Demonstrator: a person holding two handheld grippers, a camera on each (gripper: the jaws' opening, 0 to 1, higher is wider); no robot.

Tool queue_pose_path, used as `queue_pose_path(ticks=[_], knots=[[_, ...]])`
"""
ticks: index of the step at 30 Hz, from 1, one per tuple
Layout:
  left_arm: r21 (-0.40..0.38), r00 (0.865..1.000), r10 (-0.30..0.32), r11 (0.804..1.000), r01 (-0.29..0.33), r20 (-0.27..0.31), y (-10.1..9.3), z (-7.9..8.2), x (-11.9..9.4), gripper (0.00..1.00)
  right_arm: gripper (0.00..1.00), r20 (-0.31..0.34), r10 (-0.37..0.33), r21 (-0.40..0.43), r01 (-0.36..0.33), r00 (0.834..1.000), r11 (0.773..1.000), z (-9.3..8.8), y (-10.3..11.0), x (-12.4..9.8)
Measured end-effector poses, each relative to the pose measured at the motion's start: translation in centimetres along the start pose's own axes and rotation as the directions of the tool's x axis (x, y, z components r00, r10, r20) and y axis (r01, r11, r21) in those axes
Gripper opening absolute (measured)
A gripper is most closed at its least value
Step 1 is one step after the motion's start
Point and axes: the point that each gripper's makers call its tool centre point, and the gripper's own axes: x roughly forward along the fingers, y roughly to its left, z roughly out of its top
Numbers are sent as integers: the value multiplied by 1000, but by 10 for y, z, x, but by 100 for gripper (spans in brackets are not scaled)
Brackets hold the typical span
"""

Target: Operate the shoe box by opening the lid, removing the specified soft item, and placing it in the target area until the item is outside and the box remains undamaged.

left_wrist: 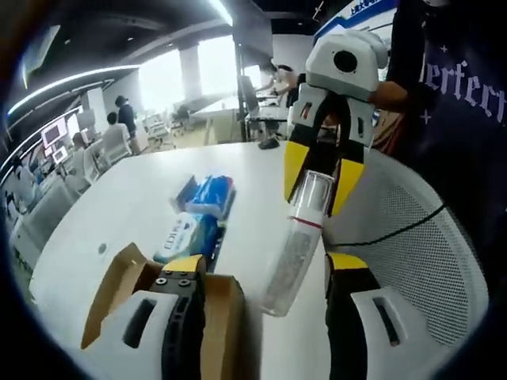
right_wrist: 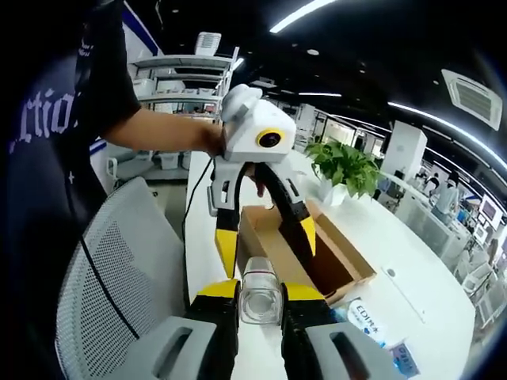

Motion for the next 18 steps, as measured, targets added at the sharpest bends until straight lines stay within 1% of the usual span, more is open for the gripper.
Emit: queue_pose_path(ticks=[6,13,18], knots=[[-33,999,39,999,-38,28,4,3,-7,67,14,-3,-3,-17,3,1000,1000,2,-5,0],[-64,995,87,994,-84,48,9,3,-17,70,14,-5,-2,-39,1,1000,999,7,-13,-1],[-105,990,123,988,-116,64,11,1,-25,73,14,-3,6,-54,-6,1000,999,11,-19,-1]])
